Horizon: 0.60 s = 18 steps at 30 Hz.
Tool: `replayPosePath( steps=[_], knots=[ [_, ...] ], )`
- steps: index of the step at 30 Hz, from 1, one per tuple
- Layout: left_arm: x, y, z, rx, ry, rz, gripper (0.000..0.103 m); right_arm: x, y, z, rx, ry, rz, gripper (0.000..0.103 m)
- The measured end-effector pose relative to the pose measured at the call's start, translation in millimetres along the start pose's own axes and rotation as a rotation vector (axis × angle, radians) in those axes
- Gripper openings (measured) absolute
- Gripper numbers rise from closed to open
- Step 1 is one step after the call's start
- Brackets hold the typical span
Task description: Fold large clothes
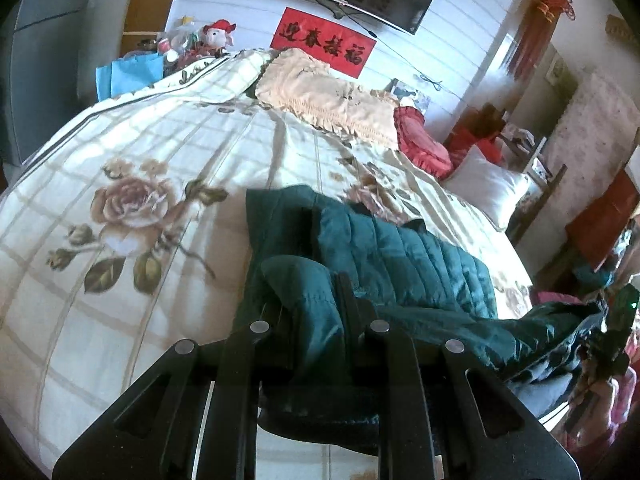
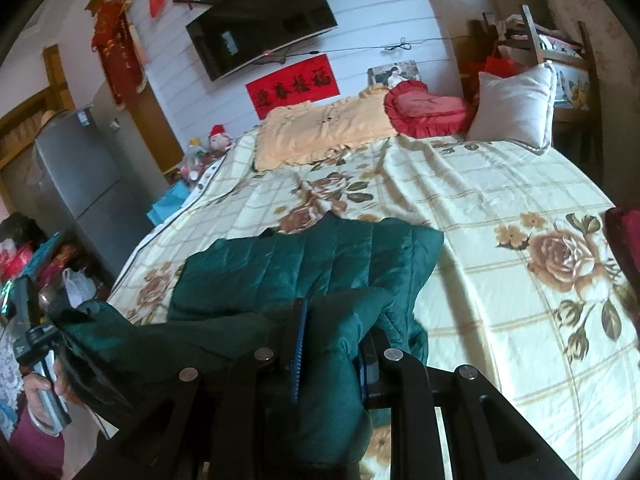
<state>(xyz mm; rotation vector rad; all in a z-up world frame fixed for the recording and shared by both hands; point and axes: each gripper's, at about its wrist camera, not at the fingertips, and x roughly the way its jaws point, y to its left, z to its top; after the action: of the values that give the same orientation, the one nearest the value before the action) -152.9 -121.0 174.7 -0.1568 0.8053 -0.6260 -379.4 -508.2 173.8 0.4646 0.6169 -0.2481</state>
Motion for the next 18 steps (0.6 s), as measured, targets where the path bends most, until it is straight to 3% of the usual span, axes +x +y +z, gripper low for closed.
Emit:
replayPosePath(
  steps=[18],
  knots=[
    [111,5,58,-0.037,0.034,0.127,0.015,116,-34,59,0.053,0.063,-0.148,0.018]
  ],
)
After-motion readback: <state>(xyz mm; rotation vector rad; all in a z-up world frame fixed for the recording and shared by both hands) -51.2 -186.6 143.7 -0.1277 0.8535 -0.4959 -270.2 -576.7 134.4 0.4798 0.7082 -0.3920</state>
